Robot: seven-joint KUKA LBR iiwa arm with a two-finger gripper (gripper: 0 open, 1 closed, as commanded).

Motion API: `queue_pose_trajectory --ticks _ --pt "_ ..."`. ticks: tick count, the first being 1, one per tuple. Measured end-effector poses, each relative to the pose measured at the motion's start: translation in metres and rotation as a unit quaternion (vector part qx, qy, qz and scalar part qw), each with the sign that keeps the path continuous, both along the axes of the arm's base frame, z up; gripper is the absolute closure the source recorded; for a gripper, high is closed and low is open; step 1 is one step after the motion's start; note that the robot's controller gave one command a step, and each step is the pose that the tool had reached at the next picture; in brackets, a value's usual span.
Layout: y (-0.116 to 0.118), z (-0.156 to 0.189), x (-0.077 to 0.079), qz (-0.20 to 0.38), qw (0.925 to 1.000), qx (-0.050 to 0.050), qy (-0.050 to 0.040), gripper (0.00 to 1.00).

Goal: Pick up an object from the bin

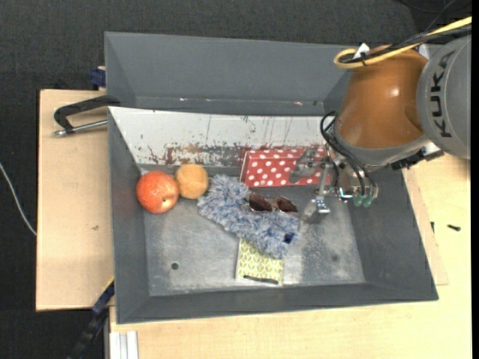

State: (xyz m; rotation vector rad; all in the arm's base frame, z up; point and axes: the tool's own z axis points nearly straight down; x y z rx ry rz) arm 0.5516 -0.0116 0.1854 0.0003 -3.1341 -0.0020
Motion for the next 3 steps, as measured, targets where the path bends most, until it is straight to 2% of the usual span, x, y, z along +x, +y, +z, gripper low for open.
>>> queue_pose_trajectory --ticks 1,2,3 --pt "0.0 0.005 0.002 0.0 1.0 0.0 -0.0044 0.0" --pt "-0.009 -0.111 -0.003 0.027 0.9996 -0.002 -0.0077 1.0" --pt "-0.009 -0.111 -0.003 0.027 0.9996 -0.002 -0.0078 1.0"
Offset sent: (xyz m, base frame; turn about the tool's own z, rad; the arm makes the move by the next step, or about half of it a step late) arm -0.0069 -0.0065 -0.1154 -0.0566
